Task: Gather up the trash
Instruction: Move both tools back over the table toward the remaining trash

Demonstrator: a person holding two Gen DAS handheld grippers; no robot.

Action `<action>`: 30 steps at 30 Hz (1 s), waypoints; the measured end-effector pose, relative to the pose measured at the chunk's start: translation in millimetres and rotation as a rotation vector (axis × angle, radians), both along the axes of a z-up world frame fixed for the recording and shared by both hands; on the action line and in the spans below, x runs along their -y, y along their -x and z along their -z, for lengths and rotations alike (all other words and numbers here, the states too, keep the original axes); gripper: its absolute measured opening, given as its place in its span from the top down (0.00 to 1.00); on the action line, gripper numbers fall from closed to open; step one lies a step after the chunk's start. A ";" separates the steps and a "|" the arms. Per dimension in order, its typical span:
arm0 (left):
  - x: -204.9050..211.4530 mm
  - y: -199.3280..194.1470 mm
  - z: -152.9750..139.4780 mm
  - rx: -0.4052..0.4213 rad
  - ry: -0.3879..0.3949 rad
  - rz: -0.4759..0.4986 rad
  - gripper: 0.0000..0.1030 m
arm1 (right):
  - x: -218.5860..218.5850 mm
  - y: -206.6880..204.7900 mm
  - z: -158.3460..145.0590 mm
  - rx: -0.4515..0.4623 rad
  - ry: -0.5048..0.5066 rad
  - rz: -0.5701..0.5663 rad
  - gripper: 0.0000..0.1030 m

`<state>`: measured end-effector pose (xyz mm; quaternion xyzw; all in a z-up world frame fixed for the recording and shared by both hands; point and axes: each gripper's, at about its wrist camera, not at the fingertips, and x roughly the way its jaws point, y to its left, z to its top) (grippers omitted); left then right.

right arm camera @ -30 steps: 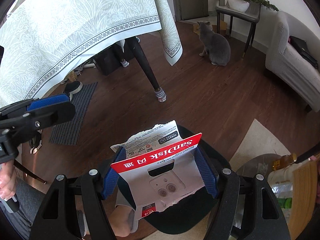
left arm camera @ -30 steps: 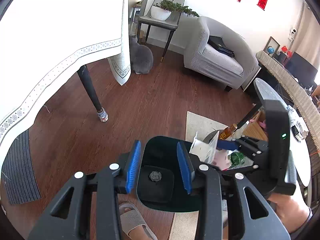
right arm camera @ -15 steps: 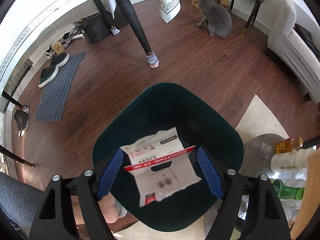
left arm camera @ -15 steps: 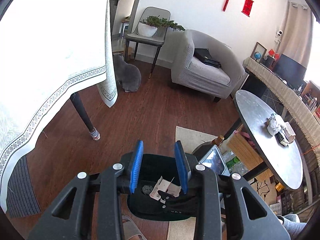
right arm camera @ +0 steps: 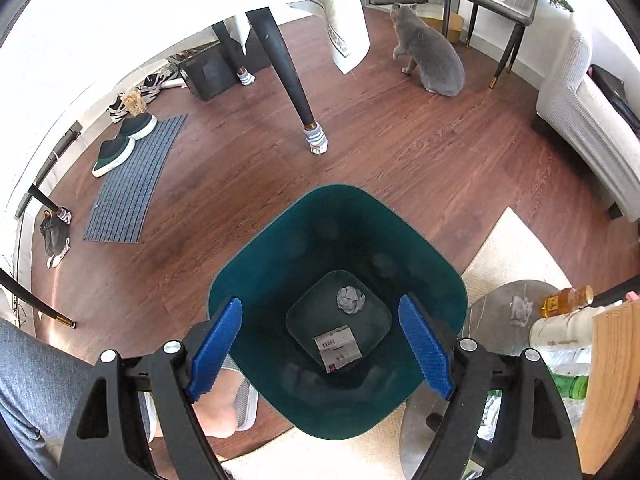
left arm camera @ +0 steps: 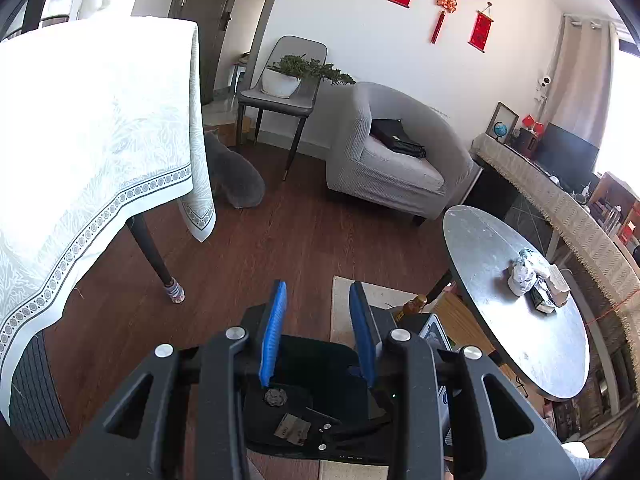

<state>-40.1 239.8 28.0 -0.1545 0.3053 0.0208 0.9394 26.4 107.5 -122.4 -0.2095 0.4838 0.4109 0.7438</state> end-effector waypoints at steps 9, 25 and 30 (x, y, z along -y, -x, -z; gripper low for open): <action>16.8 -3.3 -18.6 0.076 -0.006 0.001 0.65 | 29.8 9.6 -72.1 0.113 -0.166 0.002 0.43; 98.6 -42.2 -33.5 0.126 -0.042 0.125 0.46 | 143.4 -9.7 -151.7 0.260 -0.286 0.171 0.45; 135.4 -60.3 -27.9 0.124 -0.084 0.192 0.39 | 186.3 -20.0 -161.3 0.299 -0.285 0.248 0.45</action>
